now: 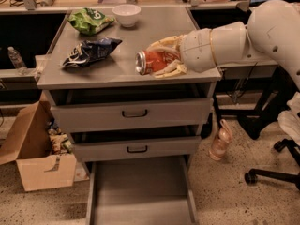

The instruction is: Pick coke can from bottom drawer and place on counter

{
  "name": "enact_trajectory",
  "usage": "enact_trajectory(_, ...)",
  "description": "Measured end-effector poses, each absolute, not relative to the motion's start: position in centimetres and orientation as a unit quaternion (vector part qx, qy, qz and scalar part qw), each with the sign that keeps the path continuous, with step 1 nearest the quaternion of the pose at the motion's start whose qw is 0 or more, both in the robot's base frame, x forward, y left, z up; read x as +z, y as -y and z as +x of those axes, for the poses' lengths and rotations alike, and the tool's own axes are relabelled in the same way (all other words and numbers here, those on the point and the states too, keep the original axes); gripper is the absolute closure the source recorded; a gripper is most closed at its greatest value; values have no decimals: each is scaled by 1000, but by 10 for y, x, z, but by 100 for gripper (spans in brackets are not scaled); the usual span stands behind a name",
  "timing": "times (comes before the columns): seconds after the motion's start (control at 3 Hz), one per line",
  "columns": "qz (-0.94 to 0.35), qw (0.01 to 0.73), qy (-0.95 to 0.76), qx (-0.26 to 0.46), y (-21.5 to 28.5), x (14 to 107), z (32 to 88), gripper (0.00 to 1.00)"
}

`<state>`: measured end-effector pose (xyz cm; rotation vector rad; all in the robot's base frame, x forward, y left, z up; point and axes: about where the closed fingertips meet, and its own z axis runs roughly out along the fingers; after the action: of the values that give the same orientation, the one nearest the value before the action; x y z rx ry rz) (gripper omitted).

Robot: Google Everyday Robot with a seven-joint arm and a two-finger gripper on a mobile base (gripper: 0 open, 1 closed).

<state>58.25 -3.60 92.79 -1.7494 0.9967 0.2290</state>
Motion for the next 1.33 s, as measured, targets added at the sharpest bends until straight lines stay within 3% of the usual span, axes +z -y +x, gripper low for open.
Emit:
enact_trajectory(0.67,-622,539,-560,93,94,937,685,100)
enact_trajectory(1.33,-546,499,-662,118,139,908,766,100)
